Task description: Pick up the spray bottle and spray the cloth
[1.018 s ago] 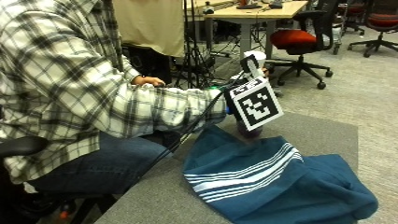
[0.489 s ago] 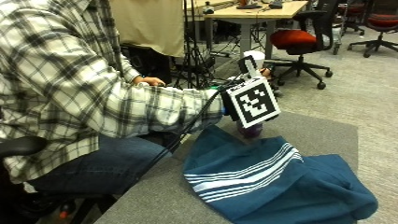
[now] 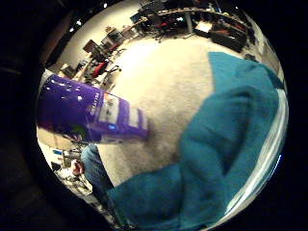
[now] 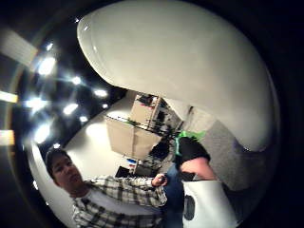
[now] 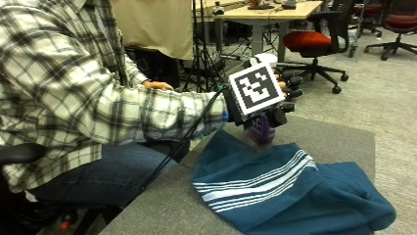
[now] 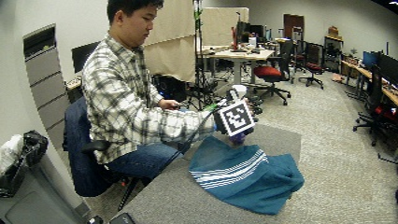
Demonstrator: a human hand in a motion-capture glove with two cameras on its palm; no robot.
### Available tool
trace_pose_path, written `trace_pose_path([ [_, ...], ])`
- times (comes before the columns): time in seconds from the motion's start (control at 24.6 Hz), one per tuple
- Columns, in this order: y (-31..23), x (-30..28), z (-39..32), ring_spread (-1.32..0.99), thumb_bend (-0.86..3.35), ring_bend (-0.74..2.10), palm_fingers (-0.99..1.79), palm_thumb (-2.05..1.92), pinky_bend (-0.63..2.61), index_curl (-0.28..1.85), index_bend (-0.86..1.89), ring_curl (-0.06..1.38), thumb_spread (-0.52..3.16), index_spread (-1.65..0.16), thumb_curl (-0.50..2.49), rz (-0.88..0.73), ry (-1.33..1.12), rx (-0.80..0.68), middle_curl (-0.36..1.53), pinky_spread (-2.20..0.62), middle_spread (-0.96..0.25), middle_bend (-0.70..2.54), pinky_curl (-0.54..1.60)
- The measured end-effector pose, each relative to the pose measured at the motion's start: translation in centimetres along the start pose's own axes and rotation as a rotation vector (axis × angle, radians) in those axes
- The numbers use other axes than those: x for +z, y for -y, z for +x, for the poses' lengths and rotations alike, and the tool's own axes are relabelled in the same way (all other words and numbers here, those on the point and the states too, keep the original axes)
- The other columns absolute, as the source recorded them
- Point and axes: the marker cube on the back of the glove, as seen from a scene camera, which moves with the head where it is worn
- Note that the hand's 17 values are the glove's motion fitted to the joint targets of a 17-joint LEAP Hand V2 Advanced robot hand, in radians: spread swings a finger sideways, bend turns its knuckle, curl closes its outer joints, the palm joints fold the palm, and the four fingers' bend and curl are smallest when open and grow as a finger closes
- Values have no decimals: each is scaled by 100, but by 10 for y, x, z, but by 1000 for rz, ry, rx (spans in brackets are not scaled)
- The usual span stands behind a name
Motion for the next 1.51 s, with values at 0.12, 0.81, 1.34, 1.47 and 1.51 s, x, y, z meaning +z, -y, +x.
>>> trace_pose_path([
  [0.12,-9,-12,1,0,-10,23,-4,67,41,29,18,35,78,-33,59,-25,-124,26,41,14,-9,15,34],
  [0.81,-126,-139,-3,7,-5,20,-2,28,40,32,18,31,98,-38,44,-111,-801,311,33,19,-11,16,30],
  [1.34,-289,-170,-57,9,-2,19,-2,29,40,32,19,30,102,-40,42,34,-849,432,30,20,-11,16,29],
  [1.47,-331,-163,-68,9,-2,19,-2,30,40,32,18,30,103,-40,42,56,-850,489,30,20,-11,17,29],
  [1.51,-344,-160,-71,9,-2,19,-2,30,40,32,18,30,103,-40,42,60,-852,510,29,20,-11,17,29],
])
